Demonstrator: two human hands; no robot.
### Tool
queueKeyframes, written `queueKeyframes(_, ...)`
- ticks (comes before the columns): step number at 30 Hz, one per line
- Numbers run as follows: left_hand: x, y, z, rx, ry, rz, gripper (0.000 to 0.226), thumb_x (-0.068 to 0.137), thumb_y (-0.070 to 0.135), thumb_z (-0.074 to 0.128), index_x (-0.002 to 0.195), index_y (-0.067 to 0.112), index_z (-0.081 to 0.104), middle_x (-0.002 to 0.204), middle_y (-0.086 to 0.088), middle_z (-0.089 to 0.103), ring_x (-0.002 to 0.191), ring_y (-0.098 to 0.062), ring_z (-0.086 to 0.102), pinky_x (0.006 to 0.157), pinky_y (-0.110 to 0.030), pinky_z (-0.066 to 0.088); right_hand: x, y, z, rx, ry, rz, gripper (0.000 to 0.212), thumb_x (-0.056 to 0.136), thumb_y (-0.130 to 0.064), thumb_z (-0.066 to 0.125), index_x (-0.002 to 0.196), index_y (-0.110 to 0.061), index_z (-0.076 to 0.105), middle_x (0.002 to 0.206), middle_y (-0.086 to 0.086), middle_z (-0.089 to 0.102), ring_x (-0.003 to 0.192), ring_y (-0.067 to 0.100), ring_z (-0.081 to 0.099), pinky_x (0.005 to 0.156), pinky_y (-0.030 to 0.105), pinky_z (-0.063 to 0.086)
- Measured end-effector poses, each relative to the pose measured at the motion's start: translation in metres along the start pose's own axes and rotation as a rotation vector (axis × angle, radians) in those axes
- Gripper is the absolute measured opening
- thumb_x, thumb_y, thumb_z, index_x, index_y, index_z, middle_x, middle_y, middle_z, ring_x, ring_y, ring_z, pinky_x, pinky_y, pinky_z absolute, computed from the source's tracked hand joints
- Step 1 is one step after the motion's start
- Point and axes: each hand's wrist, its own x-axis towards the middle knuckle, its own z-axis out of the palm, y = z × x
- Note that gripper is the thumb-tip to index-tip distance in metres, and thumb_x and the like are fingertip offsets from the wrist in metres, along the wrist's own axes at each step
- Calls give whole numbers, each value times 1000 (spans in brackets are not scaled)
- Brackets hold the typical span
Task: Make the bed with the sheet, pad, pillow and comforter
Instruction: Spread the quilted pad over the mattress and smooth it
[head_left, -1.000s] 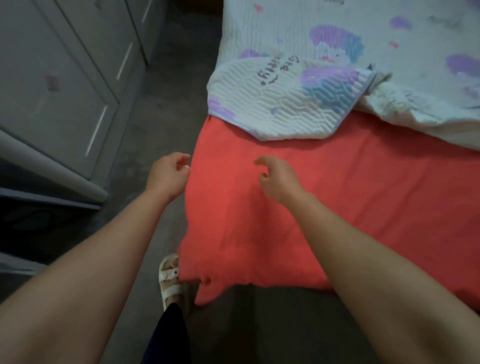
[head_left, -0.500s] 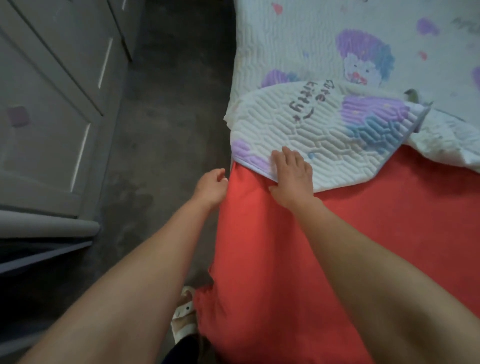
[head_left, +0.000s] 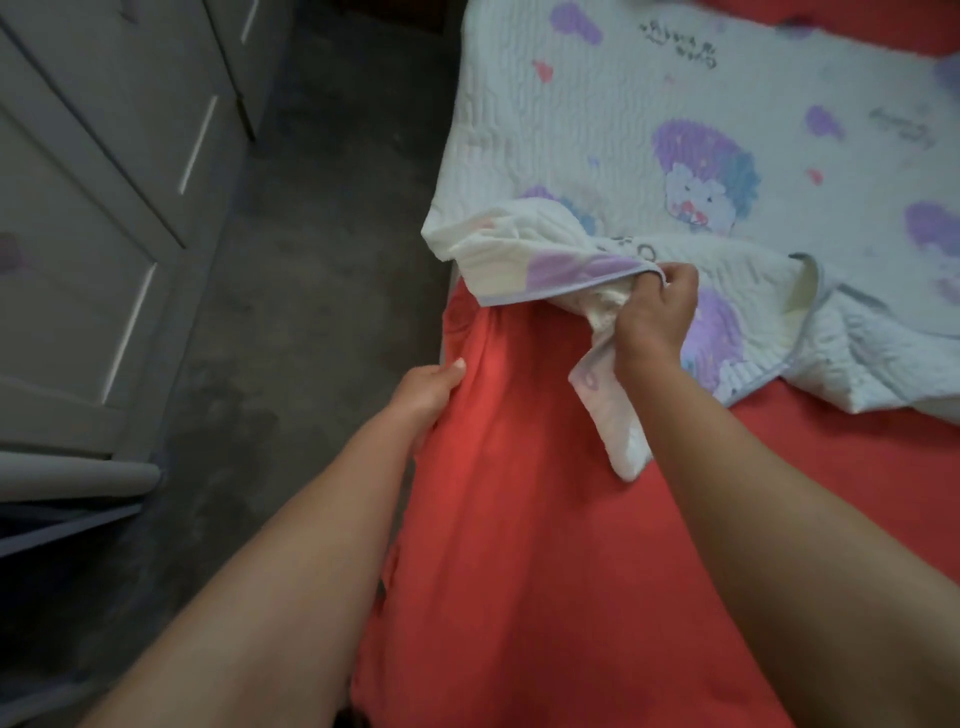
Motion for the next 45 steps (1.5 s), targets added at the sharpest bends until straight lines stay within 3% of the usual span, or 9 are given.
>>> queueKeyframes(4,-4,7,3,-90,21,54,22,88,17,62,66,14,63,47,7,59,41,-5,53,37,-10,35,17,2,-16,82,102,33,12,89,-2,40,84,-12,44,74,-9,44,75,11,44,66,13,36)
queueKeyframes(12,-10,12,9,-495,44,-92,26,90,34,50,76,17,65,59,0,61,51,-15,58,59,-24,48,27,10,-40,23,99,100,12,91,-5,37,84,-13,44,74,-9,42,67,7,41,58,13,34)
queueKeyframes(16,-3,17,13,-477,118,-154,47,100,45,33,116,11,60,92,-3,65,95,-23,64,92,-40,50,25,17,-44,-5,65,107,6,92,-7,38,92,-10,43,74,-10,41,66,5,39,58,13,34)
queueKeyframes(20,-11,29,14,-299,-115,-178,26,91,33,55,84,12,68,63,-6,70,55,-19,67,68,-30,53,24,22,-47,-43,51,119,7,93,-8,38,93,-10,45,73,-9,42,75,12,43,57,12,34)
queueKeyframes(24,-16,42,17,-311,-254,-200,29,87,33,59,77,9,69,67,-8,71,56,-18,67,63,-27,58,25,24,-50,-46,46,129,8,93,-9,39,93,-10,46,74,-9,43,81,14,45,62,18,36)
queueKeyframes(31,8,46,-26,-345,743,234,29,77,10,67,104,0,67,91,-6,64,79,-13,54,74,-27,47,30,24,-53,-46,63,170,11,92,-10,39,93,-12,50,76,-8,49,81,15,49,74,25,39)
queueKeyframes(35,25,31,-82,-195,1001,116,50,75,20,70,120,3,58,119,-14,63,108,-24,61,96,-32,45,31,35,-56,-138,23,221,16,93,-14,37,97,-10,52,85,1,52,82,18,48,73,28,38)
queueKeyframes(41,34,9,-76,91,751,15,78,54,34,78,122,10,49,123,-15,59,113,-31,58,100,-41,46,8,46,-44,-244,-202,240,14,91,-10,39,85,-9,51,80,3,51,80,20,47,66,28,35)
queueKeyframes(45,5,23,-37,171,499,108,49,76,19,73,121,8,59,114,-3,62,104,-18,60,91,-23,45,-2,38,-32,-267,-297,195,22,88,-11,40,67,-17,42,67,-4,43,72,19,44,70,32,34)
